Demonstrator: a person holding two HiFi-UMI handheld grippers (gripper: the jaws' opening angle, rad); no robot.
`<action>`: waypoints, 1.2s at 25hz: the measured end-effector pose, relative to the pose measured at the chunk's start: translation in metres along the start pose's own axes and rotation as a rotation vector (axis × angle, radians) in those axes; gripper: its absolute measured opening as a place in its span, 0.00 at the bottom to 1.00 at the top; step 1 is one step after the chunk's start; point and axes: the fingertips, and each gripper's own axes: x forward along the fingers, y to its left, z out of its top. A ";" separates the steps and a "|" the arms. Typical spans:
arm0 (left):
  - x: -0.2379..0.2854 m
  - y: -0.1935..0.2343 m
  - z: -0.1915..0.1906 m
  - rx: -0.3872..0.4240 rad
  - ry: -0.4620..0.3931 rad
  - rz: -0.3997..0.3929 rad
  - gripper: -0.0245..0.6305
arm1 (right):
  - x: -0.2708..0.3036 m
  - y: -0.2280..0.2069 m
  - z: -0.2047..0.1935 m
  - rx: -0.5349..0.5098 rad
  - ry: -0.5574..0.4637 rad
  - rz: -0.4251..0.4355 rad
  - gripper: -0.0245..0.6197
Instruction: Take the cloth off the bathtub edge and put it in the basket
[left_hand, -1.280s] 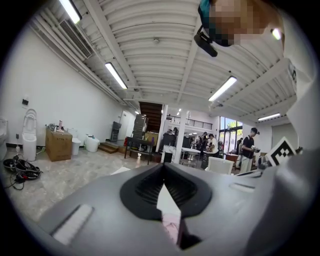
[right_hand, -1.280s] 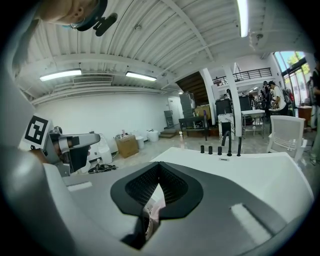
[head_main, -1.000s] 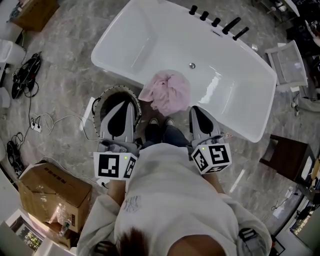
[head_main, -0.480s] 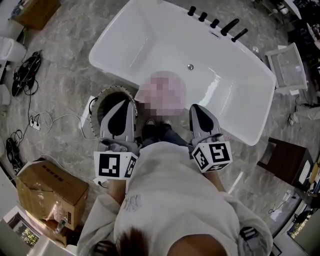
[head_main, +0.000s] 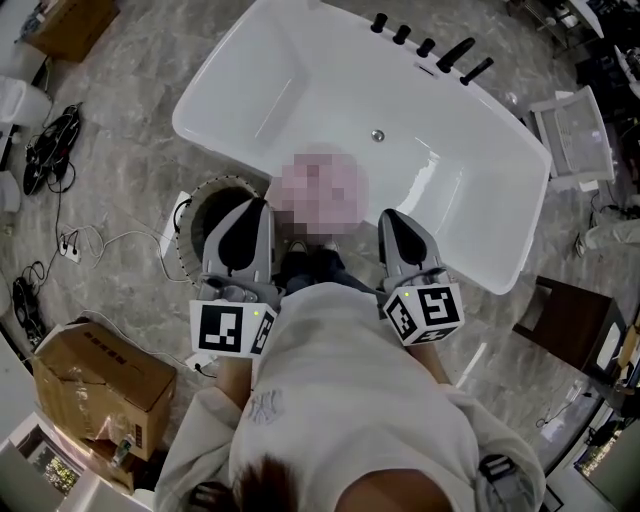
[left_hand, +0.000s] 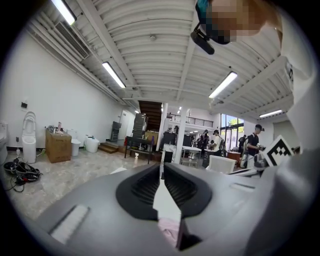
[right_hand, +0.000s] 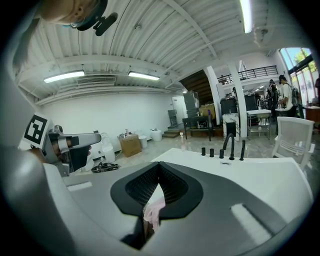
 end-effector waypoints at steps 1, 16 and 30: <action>0.004 -0.002 0.000 0.003 0.002 -0.009 0.11 | 0.000 -0.003 0.000 0.002 0.002 -0.004 0.04; 0.082 -0.036 -0.070 -0.058 0.240 -0.157 0.37 | 0.003 -0.046 -0.014 0.047 0.067 -0.081 0.04; 0.170 -0.055 -0.264 -0.102 0.594 -0.145 0.55 | 0.018 -0.074 -0.053 0.076 0.213 -0.097 0.04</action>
